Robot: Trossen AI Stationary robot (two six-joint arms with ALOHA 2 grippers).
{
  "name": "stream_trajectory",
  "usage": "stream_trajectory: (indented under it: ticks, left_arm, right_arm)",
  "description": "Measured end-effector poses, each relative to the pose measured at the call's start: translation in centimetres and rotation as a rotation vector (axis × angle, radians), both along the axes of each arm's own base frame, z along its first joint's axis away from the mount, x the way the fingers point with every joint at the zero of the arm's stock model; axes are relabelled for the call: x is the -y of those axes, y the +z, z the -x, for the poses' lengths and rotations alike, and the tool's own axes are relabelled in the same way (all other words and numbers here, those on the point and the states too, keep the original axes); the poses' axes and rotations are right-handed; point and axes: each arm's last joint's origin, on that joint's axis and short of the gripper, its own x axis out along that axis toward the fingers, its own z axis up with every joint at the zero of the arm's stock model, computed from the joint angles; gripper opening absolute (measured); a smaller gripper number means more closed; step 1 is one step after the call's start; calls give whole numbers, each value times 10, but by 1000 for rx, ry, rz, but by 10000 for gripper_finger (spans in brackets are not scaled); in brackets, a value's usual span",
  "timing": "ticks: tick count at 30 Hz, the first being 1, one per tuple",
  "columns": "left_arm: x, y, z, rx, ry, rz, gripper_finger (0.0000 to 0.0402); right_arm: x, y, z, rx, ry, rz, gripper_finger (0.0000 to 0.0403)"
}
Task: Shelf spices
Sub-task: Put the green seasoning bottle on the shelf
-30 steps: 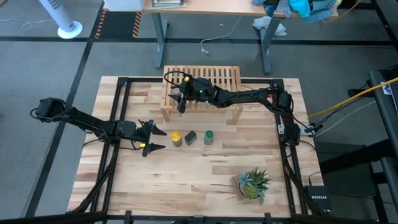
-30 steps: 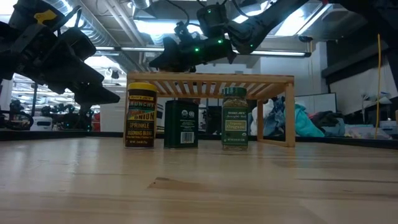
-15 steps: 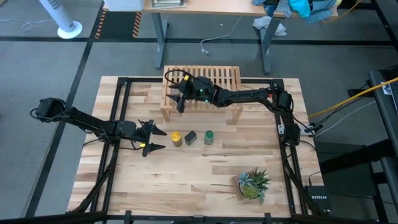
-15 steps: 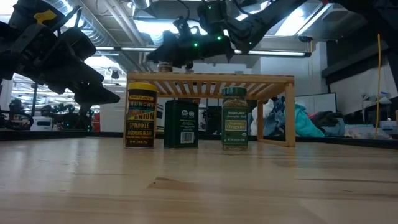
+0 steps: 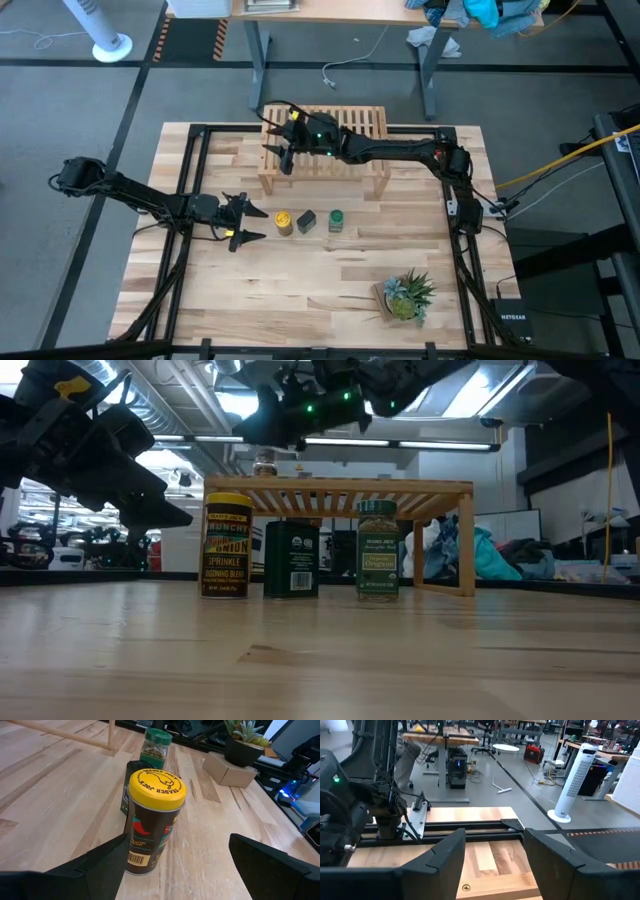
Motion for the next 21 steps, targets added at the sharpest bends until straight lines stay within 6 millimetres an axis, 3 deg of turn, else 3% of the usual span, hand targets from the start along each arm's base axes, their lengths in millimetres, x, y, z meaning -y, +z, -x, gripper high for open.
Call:
stream_trajectory:
  ticks: [6, 12, 17, 21]
  left_arm:
    - [0, -2, 0, -18, 0, -2, 333]
    - [0, -4, 1, -43, -1, -8, 333]
    - [0, -4, 1, -40, -16, -56, 333]
    - [0, -4, 1, -38, -36, -85, 333]
  right_arm:
    - [-15, 58, 24, -108, 80, 49, 209]
    - [-49, 112, 79, -242, 167, 26, 209]
    - [-84, 130, 120, -405, 139, -11, 209]
    - [-115, 128, 138, -545, 38, -12, 209]
